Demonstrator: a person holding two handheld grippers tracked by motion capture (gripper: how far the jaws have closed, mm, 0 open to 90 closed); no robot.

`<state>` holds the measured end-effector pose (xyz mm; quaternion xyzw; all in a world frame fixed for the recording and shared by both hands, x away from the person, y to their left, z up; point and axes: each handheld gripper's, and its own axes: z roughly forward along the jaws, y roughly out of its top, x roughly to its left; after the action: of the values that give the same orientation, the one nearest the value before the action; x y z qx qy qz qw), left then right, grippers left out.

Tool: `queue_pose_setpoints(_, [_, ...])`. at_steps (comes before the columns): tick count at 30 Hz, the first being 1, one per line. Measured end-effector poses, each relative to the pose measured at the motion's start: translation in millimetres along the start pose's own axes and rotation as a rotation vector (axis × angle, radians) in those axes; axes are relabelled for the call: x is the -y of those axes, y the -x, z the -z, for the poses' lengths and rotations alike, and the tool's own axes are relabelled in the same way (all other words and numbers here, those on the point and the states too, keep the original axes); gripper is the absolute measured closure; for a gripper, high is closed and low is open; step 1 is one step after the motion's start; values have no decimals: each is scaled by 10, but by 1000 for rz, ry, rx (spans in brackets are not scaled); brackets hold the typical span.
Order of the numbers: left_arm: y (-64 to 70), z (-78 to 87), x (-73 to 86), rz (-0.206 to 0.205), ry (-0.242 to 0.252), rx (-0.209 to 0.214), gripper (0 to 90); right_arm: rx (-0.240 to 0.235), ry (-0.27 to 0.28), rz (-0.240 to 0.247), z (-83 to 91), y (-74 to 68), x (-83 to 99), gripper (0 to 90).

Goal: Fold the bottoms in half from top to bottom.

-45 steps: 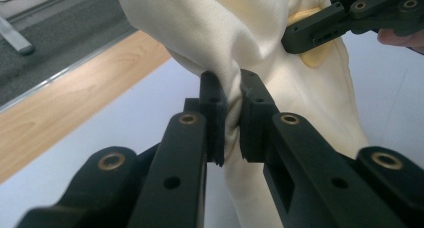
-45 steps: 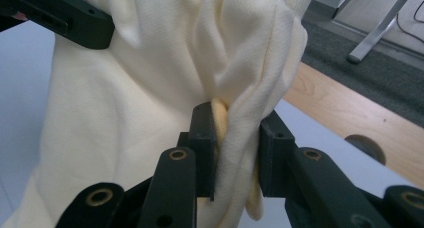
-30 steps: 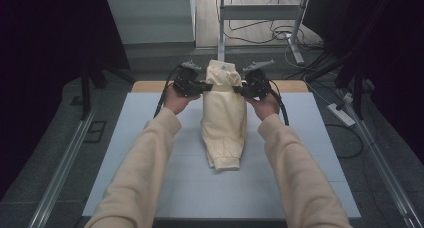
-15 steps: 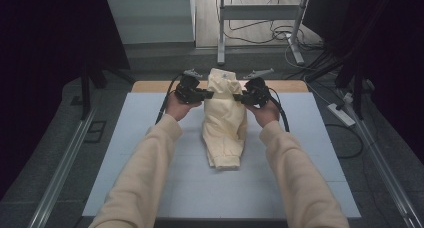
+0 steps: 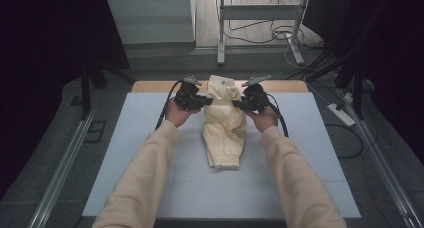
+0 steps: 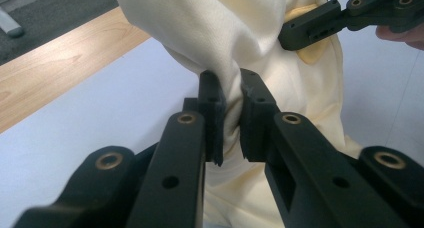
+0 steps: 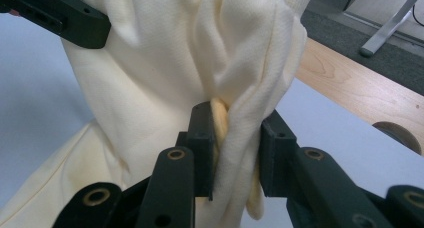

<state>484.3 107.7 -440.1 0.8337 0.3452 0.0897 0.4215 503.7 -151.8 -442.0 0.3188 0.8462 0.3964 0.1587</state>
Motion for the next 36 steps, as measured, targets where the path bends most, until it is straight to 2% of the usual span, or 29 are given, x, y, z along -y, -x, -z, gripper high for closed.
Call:
queue_pose_setpoints(16, [104,-75,220,-1,-9,23,811,-21,-21,11,-10,-81,196,713])
queue_pose_setpoints(36, [164,-97,355,1,-37,43,806,-57,-45,3,9,-164,336,708])
